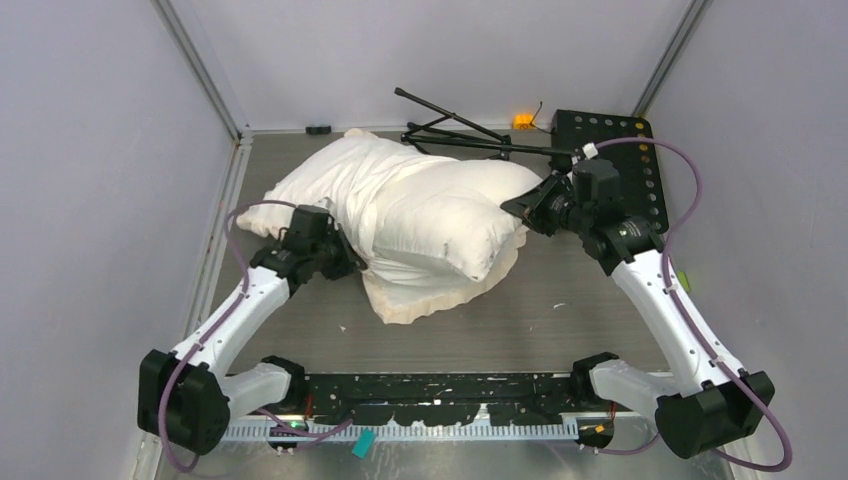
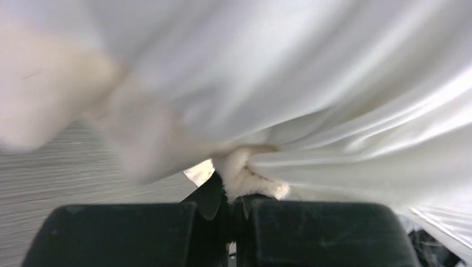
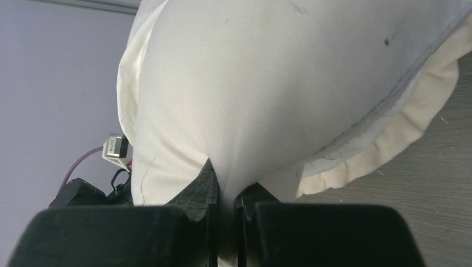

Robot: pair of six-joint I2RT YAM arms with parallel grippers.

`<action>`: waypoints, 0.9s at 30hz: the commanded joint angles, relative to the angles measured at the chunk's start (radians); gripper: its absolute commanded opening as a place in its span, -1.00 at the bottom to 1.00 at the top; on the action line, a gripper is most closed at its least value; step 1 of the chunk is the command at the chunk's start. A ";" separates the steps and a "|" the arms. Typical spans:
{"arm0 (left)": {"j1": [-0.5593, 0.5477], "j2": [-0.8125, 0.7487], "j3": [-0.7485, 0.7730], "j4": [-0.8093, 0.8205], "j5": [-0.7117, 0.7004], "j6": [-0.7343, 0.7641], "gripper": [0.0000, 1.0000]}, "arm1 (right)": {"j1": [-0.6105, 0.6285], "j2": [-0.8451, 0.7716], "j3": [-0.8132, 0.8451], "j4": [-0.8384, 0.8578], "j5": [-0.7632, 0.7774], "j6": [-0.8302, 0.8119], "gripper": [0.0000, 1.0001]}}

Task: Remove the pillowcase from the pillow

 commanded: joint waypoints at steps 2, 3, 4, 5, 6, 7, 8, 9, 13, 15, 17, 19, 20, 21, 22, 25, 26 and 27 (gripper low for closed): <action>0.225 -0.027 0.060 -0.099 -0.041 0.124 -1.00 | -0.061 -0.071 0.109 -0.020 0.156 0.021 -1.00; 0.253 -0.024 0.066 -0.104 -0.042 0.130 -1.00 | -0.073 -0.074 0.128 -0.043 0.174 0.014 -1.00; 0.280 -0.021 0.071 -0.106 -0.044 0.133 -1.00 | -0.085 -0.077 0.153 -0.069 0.194 -0.001 -0.99; 0.302 -0.018 0.076 -0.104 -0.044 0.133 -1.00 | -0.089 -0.076 0.175 -0.093 0.218 -0.021 -0.99; 0.325 -0.012 0.081 -0.102 -0.042 0.133 -1.00 | -0.090 -0.077 0.196 -0.117 0.245 -0.040 -0.99; 0.345 -0.009 0.092 -0.100 -0.039 0.131 -1.00 | -0.092 -0.077 0.209 -0.133 0.271 -0.059 -0.99; 0.366 -0.001 0.103 -0.100 -0.035 0.132 -1.00 | -0.092 -0.076 0.218 -0.144 0.280 -0.078 -1.00; 0.374 0.002 0.115 -0.100 -0.031 0.133 -1.00 | -0.092 -0.073 0.218 -0.152 0.278 -0.097 -0.99; 0.389 0.000 0.199 -0.116 -0.031 0.145 -1.00 | -0.092 -0.030 0.230 -0.191 0.185 -0.164 -1.00; 0.389 -0.004 0.256 -0.133 -0.044 0.163 -1.00 | -0.092 0.000 0.238 -0.211 0.134 -0.185 -0.97; 0.388 -0.003 0.323 -0.160 -0.061 0.180 -1.00 | -0.092 0.022 0.238 -0.214 0.086 -0.209 -0.81; 0.388 0.003 0.375 -0.171 -0.063 0.195 -1.00 | -0.091 0.035 0.237 -0.214 0.053 -0.249 -0.53; 0.387 0.010 0.397 -0.173 -0.054 0.202 -1.00 | -0.092 0.040 0.235 -0.214 0.032 -0.272 -0.42; 0.388 0.019 0.414 -0.170 -0.034 0.208 -1.00 | -0.092 0.043 0.232 -0.214 0.000 -0.303 -0.31; 0.389 0.031 0.428 -0.166 -0.009 0.213 -1.00 | -0.091 0.046 0.227 -0.213 -0.034 -0.336 -0.20; 0.388 0.073 0.453 -0.143 0.080 0.219 -1.00 | -0.092 0.055 0.219 -0.224 -0.119 -0.421 0.27; 0.388 0.085 0.461 -0.141 0.108 0.221 -1.00 | -0.091 0.056 0.221 -0.232 -0.140 -0.446 0.40; 0.387 0.098 0.471 -0.141 0.133 0.222 -1.00 | -0.092 0.055 0.228 -0.242 -0.154 -0.470 0.53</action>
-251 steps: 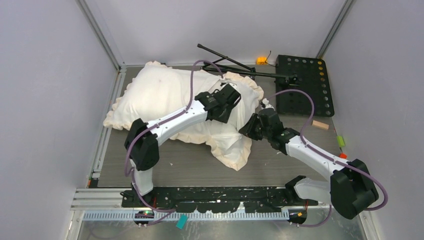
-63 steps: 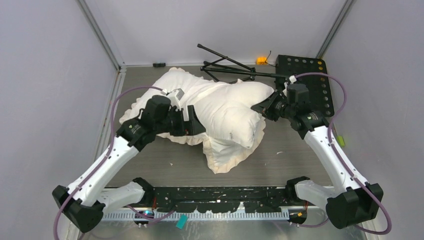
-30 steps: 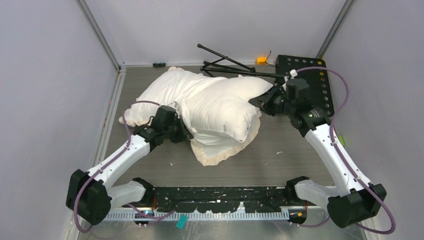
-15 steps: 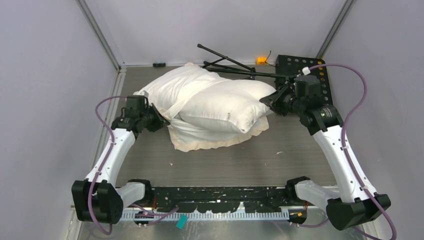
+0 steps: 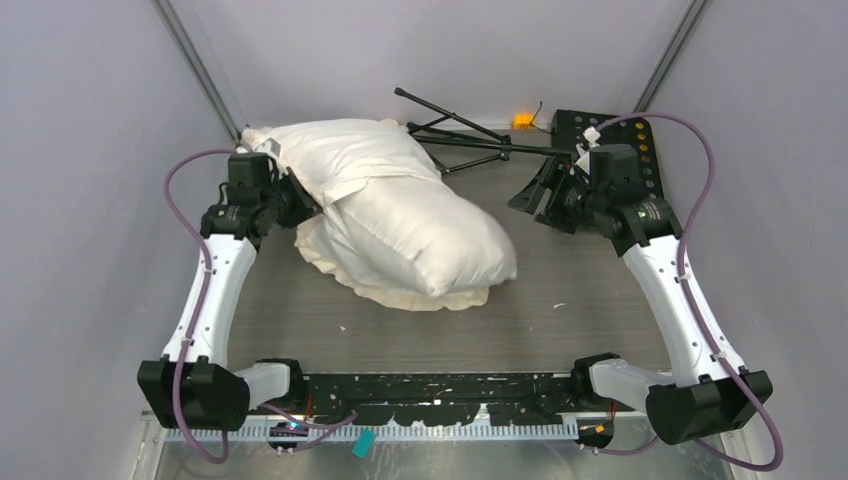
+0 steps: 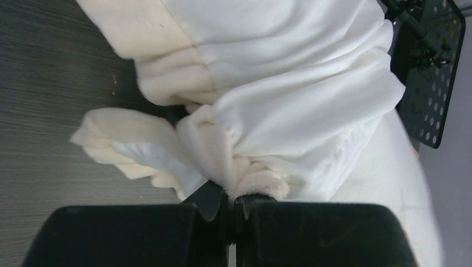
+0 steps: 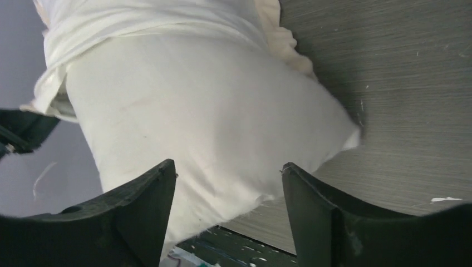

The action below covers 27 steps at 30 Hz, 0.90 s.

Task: Remove the pillowcase from the pillow

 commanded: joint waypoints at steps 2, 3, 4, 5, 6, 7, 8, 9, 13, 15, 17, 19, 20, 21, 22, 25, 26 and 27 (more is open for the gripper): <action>0.020 0.063 0.083 0.046 0.099 0.027 -1.00 | -0.006 -0.002 0.076 -0.002 -0.137 -0.209 0.71; 0.020 0.077 0.099 0.040 0.106 0.027 -1.00 | -0.004 0.001 0.106 -0.010 -0.160 -0.227 0.73; 0.020 0.091 0.118 0.034 0.109 0.028 -1.00 | 0.003 0.004 0.135 -0.025 -0.195 -0.248 0.74; 0.020 0.105 0.139 0.027 0.113 0.030 -1.00 | 0.013 0.010 0.165 -0.043 -0.205 -0.269 0.75; 0.020 0.122 0.163 0.019 0.115 0.036 -1.00 | 0.035 0.018 0.194 -0.059 -0.197 -0.288 0.75; 0.020 0.138 0.187 0.009 0.116 0.041 -1.00 | 0.060 0.018 0.213 -0.069 -0.178 -0.309 0.75; 0.021 0.153 0.207 0.001 0.120 0.046 -1.00 | 0.092 0.018 0.224 -0.070 -0.157 -0.327 0.76; 0.020 0.166 0.224 -0.006 0.129 0.048 -1.00 | 0.130 0.018 0.229 -0.068 -0.127 -0.342 0.76; 0.019 0.188 0.242 0.005 0.183 0.037 -1.00 | 0.281 0.033 0.214 -0.036 -0.011 -0.367 0.77; 0.017 0.182 0.236 0.010 0.194 0.027 -1.00 | 0.363 0.051 0.213 -0.026 0.045 -0.365 0.78; 0.015 0.170 0.225 0.010 0.199 0.025 -1.00 | 0.440 0.067 0.225 -0.021 0.097 -0.372 0.78; 0.012 0.156 0.220 0.010 0.201 0.025 -1.00 | 0.507 0.076 0.242 -0.021 0.146 -0.378 0.78; 0.011 0.150 0.218 0.009 0.201 0.024 -1.00 | 0.535 0.078 0.251 -0.023 0.166 -0.378 0.78; 0.010 0.145 0.218 0.009 0.203 0.022 -1.00 | 0.558 0.083 0.264 -0.025 0.183 -0.381 0.79; 0.009 0.141 0.219 0.009 0.207 0.018 -1.00 | 0.584 0.090 0.278 -0.031 0.204 -0.383 0.79; -0.004 0.133 0.221 0.014 0.215 0.009 -1.00 | 0.667 0.132 0.338 -0.068 0.282 -0.396 0.79; -0.011 0.130 0.221 0.017 0.215 0.006 -1.00 | 0.700 0.154 0.361 -0.089 0.341 -0.402 0.79; -0.017 0.131 0.222 0.019 0.216 0.004 -1.00 | 0.731 0.175 0.385 -0.112 0.386 -0.407 0.79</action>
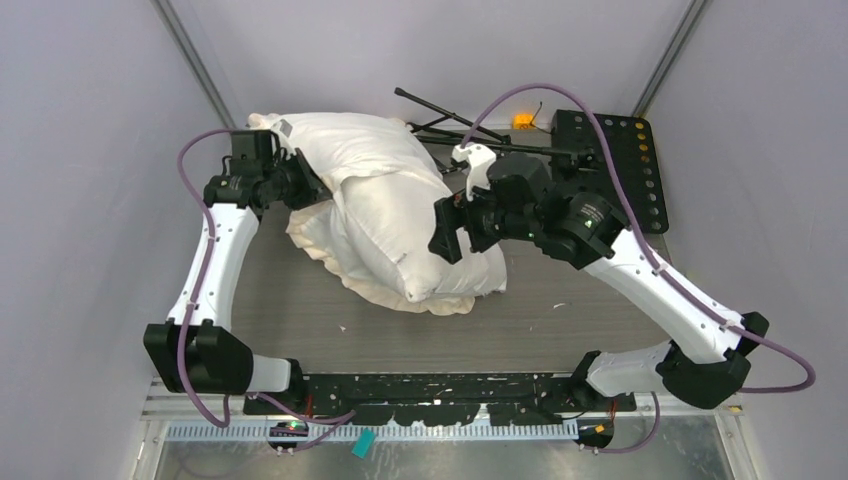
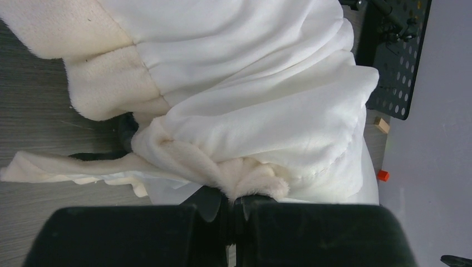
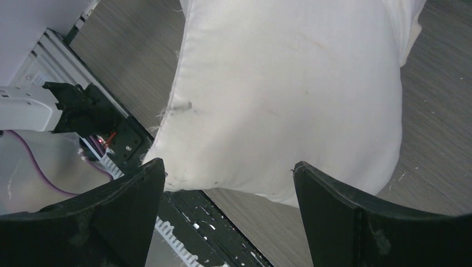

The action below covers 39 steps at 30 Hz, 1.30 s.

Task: Remove the pillowcase from the pillow

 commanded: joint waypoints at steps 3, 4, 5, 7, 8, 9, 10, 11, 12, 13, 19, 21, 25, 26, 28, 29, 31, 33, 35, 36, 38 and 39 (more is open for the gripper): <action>-0.044 -0.056 0.031 0.096 0.059 -0.027 -1.00 | 0.174 0.125 0.175 -0.090 0.293 -0.033 0.79; -0.051 -0.052 0.031 0.098 0.059 -0.029 -1.00 | 0.194 0.148 0.194 -0.107 0.309 -0.027 0.80; -0.057 -0.049 0.033 0.102 0.059 -0.032 -1.00 | 0.218 0.172 0.210 -0.122 0.329 -0.022 0.80; -0.070 -0.042 0.034 0.109 0.057 -0.036 -1.00 | 0.266 0.215 0.238 -0.154 0.395 -0.021 0.80; -0.077 -0.037 0.038 0.110 0.055 -0.037 -1.00 | 0.289 0.234 0.248 -0.171 0.438 -0.022 0.80; -0.083 -0.033 0.042 0.112 0.055 -0.038 -1.00 | 0.305 0.252 0.257 -0.184 0.464 -0.021 0.80; -0.090 -0.029 0.047 0.113 0.052 -0.040 -1.00 | 0.318 0.274 0.261 -0.196 0.490 -0.020 0.80; -0.096 -0.026 0.052 0.115 0.050 -0.040 -1.00 | 0.326 0.285 0.261 -0.204 0.510 -0.017 0.80; -0.102 -0.023 0.057 0.116 0.047 -0.040 -1.00 | 0.330 0.296 0.259 -0.209 0.525 -0.014 0.80; -0.107 -0.019 0.063 0.118 0.047 -0.041 -1.00 | 0.331 0.304 0.254 -0.213 0.539 -0.013 0.81; -0.121 0.012 0.099 0.116 0.039 -0.043 -1.00 | 0.331 0.326 0.224 -0.218 0.576 -0.020 0.81; -0.121 0.014 0.116 0.086 0.017 -0.043 -1.00 | 0.331 0.317 0.204 -0.215 0.577 -0.012 0.79; -0.121 -0.031 0.114 0.053 -0.078 -0.029 -1.00 | 0.327 0.273 0.125 -0.176 0.594 -0.006 0.55; -0.121 -0.042 0.116 0.045 -0.088 -0.025 -1.00 | 0.321 0.265 0.112 -0.173 0.598 -0.005 0.48; -0.120 -0.061 0.138 0.016 -0.111 -0.013 -1.00 | 0.297 0.245 0.095 -0.173 0.609 0.005 0.21; -0.121 -0.069 0.158 -0.007 -0.127 -0.005 -1.00 | 0.280 0.235 0.089 -0.172 0.615 0.014 -0.04; -0.120 -0.087 0.206 -0.054 -0.171 0.016 -1.00 | 0.236 0.191 0.074 -0.159 0.604 0.042 -0.50; -0.120 -0.105 0.259 -0.100 -0.218 0.040 -1.00 | 0.168 0.126 0.053 -0.127 0.545 0.066 -0.75; -0.121 -0.107 0.323 -0.149 -0.262 0.066 -1.00 | 0.090 0.052 0.032 -0.087 0.471 0.090 -0.89; -0.121 -0.101 0.362 -0.180 -0.281 0.080 -1.00 | 0.040 0.020 0.030 -0.073 0.435 0.100 -0.98; -0.120 -0.079 0.446 -0.239 -0.325 0.109 -1.00 | -0.039 -0.023 0.050 -0.065 0.354 0.120 -0.99; -0.121 -0.062 0.487 -0.272 -0.346 0.128 -1.00 | -0.082 -0.034 0.065 -0.068 0.311 0.132 -0.99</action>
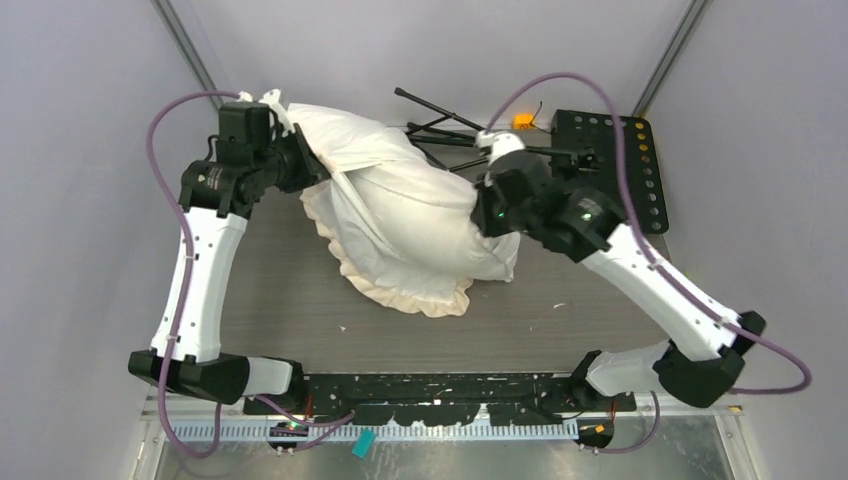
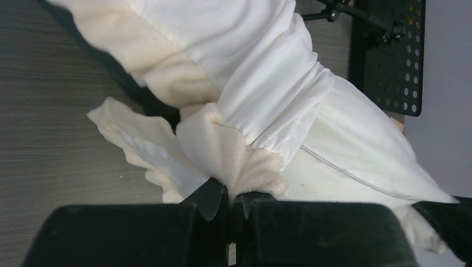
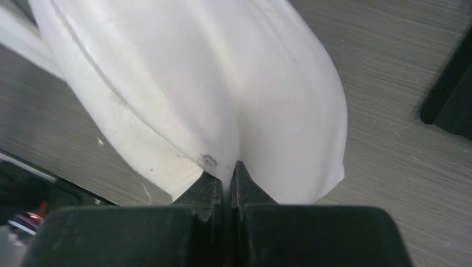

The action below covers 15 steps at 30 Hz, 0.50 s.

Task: Remove the pillowcase from the pillow

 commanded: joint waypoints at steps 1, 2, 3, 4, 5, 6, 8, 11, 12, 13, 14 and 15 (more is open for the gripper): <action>0.017 -0.006 0.226 -0.065 -0.167 0.092 -1.00 | -0.164 -0.116 0.053 0.014 -0.155 0.073 -0.99; 0.018 0.019 0.285 -0.088 -0.198 0.102 -1.00 | -0.205 -0.115 0.065 0.002 -0.195 0.089 -0.99; 0.019 0.050 0.323 -0.111 -0.211 0.111 -1.00 | -0.243 -0.111 0.075 -0.007 -0.227 0.104 -0.99; 0.020 0.085 0.366 -0.129 -0.210 0.119 -1.00 | -0.279 -0.104 0.075 -0.010 -0.275 0.120 -1.00; 0.020 0.124 0.407 -0.146 -0.205 0.128 -1.00 | -0.320 -0.098 0.066 -0.010 -0.327 0.136 -1.00; 0.020 0.165 0.440 -0.159 -0.208 0.135 -1.00 | -0.366 -0.091 0.049 -0.005 -0.395 0.156 -1.00; 0.022 0.250 0.499 -0.174 -0.228 0.149 -1.00 | -0.467 -0.073 -0.007 0.033 -0.569 0.200 -1.00; 0.022 0.367 0.551 -0.156 -0.224 0.168 -1.00 | -0.598 -0.055 -0.103 0.125 -0.731 0.283 -1.00; 0.022 0.400 0.564 -0.148 -0.208 0.170 -1.00 | -0.623 -0.046 -0.121 0.145 -0.744 0.293 -0.99; 0.022 0.428 0.575 -0.143 -0.188 0.171 -1.00 | -0.638 -0.033 -0.131 0.159 -0.751 0.295 -1.00; 0.022 0.449 0.586 -0.140 -0.145 0.171 -1.00 | -0.645 -0.017 -0.131 0.163 -0.746 0.291 -1.00; 0.020 0.460 0.590 -0.135 -0.108 0.171 -0.95 | -0.648 -0.001 -0.130 0.165 -0.735 0.285 -0.99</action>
